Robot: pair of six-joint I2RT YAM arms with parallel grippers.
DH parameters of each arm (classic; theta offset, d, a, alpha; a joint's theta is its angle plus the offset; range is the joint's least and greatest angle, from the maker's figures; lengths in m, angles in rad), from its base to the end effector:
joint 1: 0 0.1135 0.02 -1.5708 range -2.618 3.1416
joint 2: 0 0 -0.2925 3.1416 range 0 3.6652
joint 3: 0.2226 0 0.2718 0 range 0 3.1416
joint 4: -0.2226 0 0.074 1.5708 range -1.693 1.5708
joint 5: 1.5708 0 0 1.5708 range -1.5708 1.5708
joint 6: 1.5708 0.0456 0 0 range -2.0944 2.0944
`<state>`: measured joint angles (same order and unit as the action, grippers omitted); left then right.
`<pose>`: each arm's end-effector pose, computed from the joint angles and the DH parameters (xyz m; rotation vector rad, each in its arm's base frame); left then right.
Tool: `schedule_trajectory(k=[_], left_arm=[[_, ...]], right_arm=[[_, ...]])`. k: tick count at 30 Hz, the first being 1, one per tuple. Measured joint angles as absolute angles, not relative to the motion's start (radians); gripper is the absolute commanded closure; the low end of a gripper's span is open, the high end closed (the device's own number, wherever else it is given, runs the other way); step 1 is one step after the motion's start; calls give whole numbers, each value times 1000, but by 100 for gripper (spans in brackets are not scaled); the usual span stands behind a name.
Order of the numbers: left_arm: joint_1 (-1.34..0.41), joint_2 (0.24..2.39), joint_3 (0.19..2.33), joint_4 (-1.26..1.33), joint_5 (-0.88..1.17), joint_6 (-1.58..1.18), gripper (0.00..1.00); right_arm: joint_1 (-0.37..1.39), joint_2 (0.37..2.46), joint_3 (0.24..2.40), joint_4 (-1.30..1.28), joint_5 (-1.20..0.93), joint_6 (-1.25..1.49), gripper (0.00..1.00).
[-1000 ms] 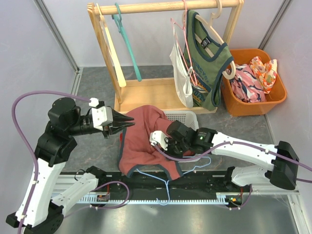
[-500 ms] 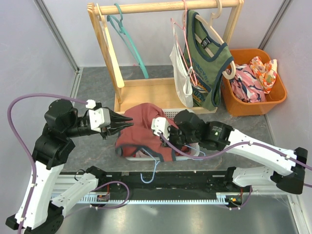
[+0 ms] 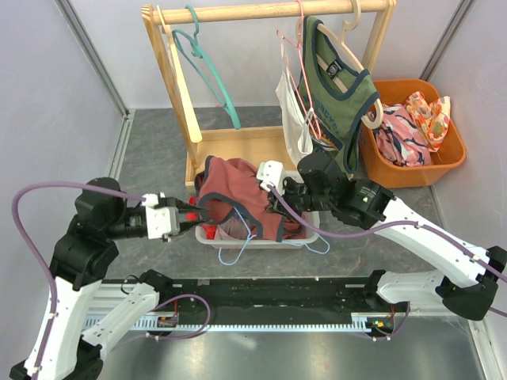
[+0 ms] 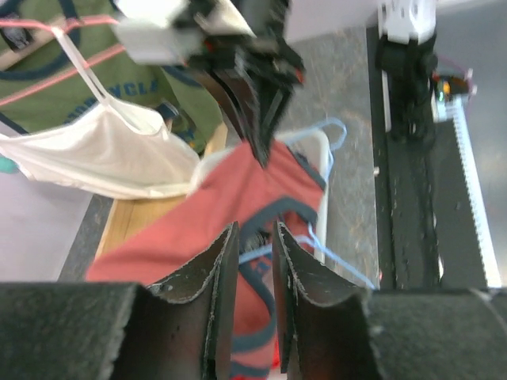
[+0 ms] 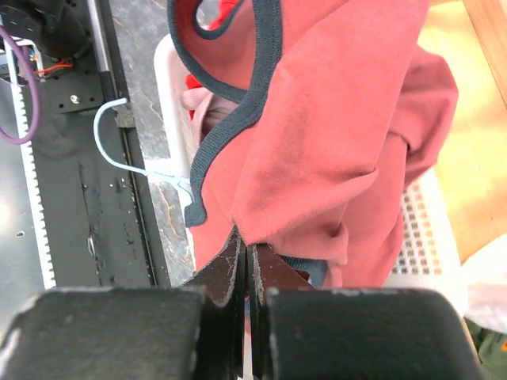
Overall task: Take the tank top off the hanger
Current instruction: Pick up the hanger from the bin.
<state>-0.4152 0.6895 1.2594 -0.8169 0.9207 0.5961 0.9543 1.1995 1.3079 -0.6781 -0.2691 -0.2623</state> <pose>0.0619 -0.0670 0.4683 1.3585 1.1360 -0.6995 0.1464 0.2275 0.4108 -1.3857 1.7058 0.6857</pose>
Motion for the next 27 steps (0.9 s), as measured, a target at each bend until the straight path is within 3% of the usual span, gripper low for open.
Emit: schedule_trajectory(k=[14, 27], left_arm=[[-416, 572, 945, -1028, 808, 1160, 57], [-416, 451, 640, -856, 873, 1627, 47]], right_arm=[[926, 1213, 1135, -647, -300, -228, 100], [809, 1276, 1149, -521, -395, -131, 100]])
